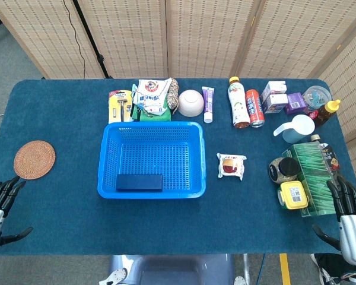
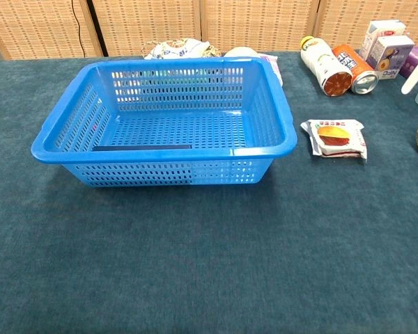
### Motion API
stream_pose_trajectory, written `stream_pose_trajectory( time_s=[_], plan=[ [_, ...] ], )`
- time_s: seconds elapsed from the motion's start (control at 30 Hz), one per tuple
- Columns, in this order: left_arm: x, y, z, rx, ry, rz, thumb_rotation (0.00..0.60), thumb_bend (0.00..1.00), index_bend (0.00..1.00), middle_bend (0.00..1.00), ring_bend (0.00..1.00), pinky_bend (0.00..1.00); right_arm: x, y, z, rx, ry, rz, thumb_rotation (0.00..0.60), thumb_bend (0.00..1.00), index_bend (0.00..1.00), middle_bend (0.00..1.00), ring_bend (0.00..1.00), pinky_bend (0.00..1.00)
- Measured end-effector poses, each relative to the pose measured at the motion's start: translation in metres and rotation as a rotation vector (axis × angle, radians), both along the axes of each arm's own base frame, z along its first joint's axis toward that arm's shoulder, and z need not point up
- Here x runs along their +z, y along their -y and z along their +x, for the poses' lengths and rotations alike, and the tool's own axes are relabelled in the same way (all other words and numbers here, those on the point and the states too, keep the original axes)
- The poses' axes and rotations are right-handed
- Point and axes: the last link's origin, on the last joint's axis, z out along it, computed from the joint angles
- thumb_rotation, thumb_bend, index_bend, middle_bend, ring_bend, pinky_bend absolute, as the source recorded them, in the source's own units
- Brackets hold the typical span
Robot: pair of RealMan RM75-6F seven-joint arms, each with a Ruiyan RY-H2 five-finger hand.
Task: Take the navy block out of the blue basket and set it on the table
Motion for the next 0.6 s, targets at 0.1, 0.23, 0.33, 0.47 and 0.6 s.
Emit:
stream_pose_trajectory(
  time_s=[0.1, 0.23, 0.33, 0.47, 0.6],
  plan=[
    [-0.001, 0.0, 0.0, -0.001, -0.002, -0.003, 0.6, 0.0, 0.0, 0.0, 0.0, 0.0, 0.0, 0.0, 0.0, -0.001, -0.004, 0.0, 0.6, 0.0, 0.0, 0.0, 0.0, 0.0],
    [-0.002, 0.0, 0.0, -0.001, -0.005, -0.01, 0.6, 0.0, 0.0, 0.0, 0.0, 0.0, -0.001, 0.0, -0.001, -0.009, -0.007, 0.001, 0.6, 0.0, 0.0, 0.0, 0.0, 0.0],
    [-0.003, -0.002, 0.002, -0.01, -0.003, -0.016, 0.6, 0.0, 0.0, 0.0, 0.0, 0.0, -0.001, 0.001, -0.003, -0.016, -0.007, 0.004, 0.6, 0.0, 0.0, 0.0, 0.0, 0.0],
    [-0.006, -0.01, 0.011, -0.057, 0.01, -0.045, 0.6, 0.0, 0.0, 0.0, 0.0, 0.0, 0.0, 0.003, -0.005, -0.037, -0.006, 0.001, 0.6, 0.0, 0.0, 0.0, 0.0, 0.0],
    [-0.006, -0.024, 0.028, -0.111, 0.016, -0.058, 0.6, 0.0, 0.0, 0.0, 0.0, 0.0, 0.001, 0.008, -0.007, -0.057, -0.001, -0.002, 0.6, 0.0, 0.0, 0.0, 0.0, 0.0]
  ],
)
